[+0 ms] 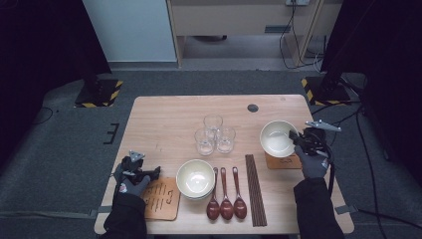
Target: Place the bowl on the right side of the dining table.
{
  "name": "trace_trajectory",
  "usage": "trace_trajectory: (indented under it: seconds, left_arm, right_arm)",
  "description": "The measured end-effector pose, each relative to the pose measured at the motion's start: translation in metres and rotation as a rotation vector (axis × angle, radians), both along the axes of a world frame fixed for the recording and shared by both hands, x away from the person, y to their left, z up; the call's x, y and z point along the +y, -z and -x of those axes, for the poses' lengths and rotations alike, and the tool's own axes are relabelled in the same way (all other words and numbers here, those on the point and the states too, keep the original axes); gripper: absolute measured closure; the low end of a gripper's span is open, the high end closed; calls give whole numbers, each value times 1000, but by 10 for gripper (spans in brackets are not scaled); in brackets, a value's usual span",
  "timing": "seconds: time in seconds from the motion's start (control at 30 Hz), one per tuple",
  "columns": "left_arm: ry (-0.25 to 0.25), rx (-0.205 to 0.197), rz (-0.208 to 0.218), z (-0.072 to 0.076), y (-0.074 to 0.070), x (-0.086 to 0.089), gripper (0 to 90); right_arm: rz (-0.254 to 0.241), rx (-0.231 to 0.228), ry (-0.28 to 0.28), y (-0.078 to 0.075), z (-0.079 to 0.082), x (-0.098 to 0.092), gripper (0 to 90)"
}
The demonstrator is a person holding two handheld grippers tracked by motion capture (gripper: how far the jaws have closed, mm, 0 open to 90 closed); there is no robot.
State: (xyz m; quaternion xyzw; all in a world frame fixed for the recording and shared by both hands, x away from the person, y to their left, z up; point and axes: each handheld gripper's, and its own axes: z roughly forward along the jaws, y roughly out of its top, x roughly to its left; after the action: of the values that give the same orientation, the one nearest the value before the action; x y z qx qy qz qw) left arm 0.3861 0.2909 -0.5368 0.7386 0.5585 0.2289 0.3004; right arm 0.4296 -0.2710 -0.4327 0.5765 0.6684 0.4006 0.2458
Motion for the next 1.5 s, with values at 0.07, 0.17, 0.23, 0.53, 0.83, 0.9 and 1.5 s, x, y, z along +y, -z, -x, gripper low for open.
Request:
trace_trajectory:
  seconds: [0.07, 0.17, 0.23, 0.53, 0.83, 0.9, 1.5]
  left_arm:
    - [0, 0, 0, 0, 0, 0, 2]
    - [0, 0, 0, 0, 0, 0, 2]
    - [0, 0, 0, 0, 0, 0, 1]
    - [1, 1, 0, 0, 0, 0, 1]
    - [1, 1, 0, 0, 0, 0, 0]
    - [1, 1, 0, 0, 0, 0, 0]
    - [2, 1, 0, 0, 0, 0, 0]
  right_arm:
    - [2, 4, 7, 2, -1, -1, 816]
    - [5, 13, 13, 5, -4, -4, 817]
    - [8, 22, 18, 7, -6, -4, 817]
    - [24, 66, 48, 19, -14, -9, 817]
    - [30, 104, 61, 29, -21, -11, 817]
    - [46, 117, 65, 32, -23, -10, 817]
    - [72, 168, 79, 47, -33, -11, 818]
